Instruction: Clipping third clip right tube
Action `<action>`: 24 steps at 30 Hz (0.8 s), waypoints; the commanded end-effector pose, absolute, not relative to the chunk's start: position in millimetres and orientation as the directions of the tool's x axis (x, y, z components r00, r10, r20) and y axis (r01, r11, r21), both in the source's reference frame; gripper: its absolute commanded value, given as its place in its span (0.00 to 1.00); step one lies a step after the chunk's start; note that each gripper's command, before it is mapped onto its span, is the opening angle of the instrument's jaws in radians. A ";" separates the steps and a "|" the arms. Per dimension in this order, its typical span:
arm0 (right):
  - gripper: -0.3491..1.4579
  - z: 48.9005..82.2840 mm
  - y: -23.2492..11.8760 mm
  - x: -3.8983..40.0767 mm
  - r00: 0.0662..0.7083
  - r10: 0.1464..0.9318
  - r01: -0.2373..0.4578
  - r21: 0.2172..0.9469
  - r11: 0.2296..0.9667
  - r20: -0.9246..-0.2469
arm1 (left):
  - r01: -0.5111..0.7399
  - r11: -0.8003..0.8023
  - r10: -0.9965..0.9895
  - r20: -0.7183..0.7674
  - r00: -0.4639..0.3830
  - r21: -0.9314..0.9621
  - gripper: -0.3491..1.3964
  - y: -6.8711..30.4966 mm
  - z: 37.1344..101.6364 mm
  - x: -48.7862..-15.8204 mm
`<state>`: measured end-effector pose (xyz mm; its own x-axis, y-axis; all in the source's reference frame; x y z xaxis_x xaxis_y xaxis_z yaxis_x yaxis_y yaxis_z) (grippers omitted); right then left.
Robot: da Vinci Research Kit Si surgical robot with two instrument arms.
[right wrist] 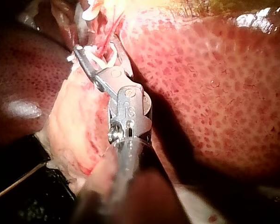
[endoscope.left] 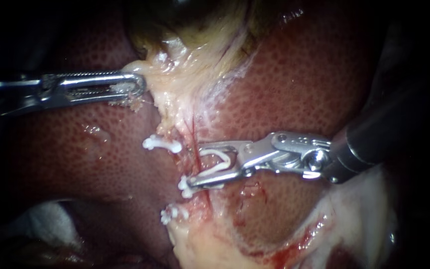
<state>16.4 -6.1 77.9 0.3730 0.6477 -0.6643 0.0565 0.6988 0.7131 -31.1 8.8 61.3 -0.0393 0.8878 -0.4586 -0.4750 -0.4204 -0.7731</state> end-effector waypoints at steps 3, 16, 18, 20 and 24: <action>0.47 77.6 -6.2 16.9 0.339 0.681 0.082 0.741 0.666 -0.649 | -0.476 -0.420 0.888 -0.459 -0.039 -0.773 0.00 8.8 61.4 -31.2; 0.44 76.4 -5.4 16.8 0.254 0.793 0.176 0.832 0.526 -0.554 | -0.479 -0.420 0.887 -0.460 -0.038 -0.771 0.00 9.4 62.4 -30.5; 0.44 76.2 -5.2 16.7 0.247 0.801 0.183 0.838 0.513 -0.545 | -0.479 -0.420 0.887 -0.459 -0.038 -0.771 0.00 9.5 62.6 -30.5; 0.44 76.0 -5.0 16.7 0.242 0.807 0.184 0.842 0.507 -0.539 | -0.479 -0.420 0.887 -0.459 -0.039 -0.771 0.00 9.6 62.7 -30.4; 0.43 75.8 -4.5 16.7 0.235 0.814 0.186 0.846 0.499 -0.531 | -0.479 -0.420 0.887 -0.459 -0.038 -0.771 0.00 9.6 62.8 -30.4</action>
<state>16.7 -4.4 75.7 0.2335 0.8146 -0.5309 0.1863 0.4984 0.8467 -30.4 9.6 62.8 -0.0383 0.8873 -0.4595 -0.4792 -0.4199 -0.7708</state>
